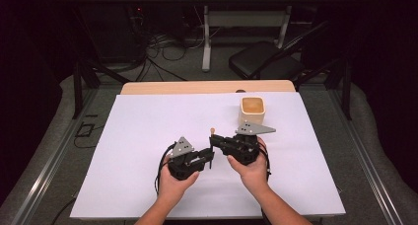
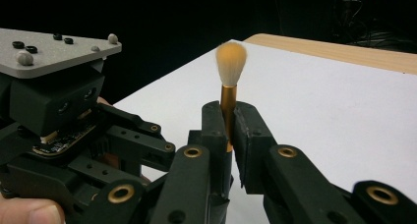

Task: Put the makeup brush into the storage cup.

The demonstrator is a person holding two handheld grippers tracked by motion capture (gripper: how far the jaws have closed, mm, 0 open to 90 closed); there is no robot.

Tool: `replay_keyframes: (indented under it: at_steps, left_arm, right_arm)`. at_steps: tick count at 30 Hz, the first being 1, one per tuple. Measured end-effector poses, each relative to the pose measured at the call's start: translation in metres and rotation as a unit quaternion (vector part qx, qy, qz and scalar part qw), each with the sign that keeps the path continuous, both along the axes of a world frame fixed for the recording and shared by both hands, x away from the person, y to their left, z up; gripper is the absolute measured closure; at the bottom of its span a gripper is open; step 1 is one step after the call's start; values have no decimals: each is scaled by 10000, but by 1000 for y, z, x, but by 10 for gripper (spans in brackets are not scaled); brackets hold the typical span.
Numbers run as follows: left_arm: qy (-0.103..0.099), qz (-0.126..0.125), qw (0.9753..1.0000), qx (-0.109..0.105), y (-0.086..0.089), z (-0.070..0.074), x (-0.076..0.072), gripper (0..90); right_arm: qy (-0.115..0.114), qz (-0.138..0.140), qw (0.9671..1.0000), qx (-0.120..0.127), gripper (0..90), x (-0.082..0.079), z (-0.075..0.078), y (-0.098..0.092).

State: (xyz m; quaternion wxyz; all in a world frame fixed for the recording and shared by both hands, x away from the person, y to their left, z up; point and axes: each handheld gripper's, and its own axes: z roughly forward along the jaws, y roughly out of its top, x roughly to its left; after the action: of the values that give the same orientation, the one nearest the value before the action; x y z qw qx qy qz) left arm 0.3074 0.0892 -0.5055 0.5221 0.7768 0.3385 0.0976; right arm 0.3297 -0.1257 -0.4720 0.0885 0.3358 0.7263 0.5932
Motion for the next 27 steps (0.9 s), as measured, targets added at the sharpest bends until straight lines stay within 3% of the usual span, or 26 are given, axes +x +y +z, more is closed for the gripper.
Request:
replay_keyframes:
  at_steps: [27]
  left_arm:
    - [-43,153,9998,72,11,0,0,582]
  right_arm:
    - [-166,-165,9997,-55,839,5,7,-10]
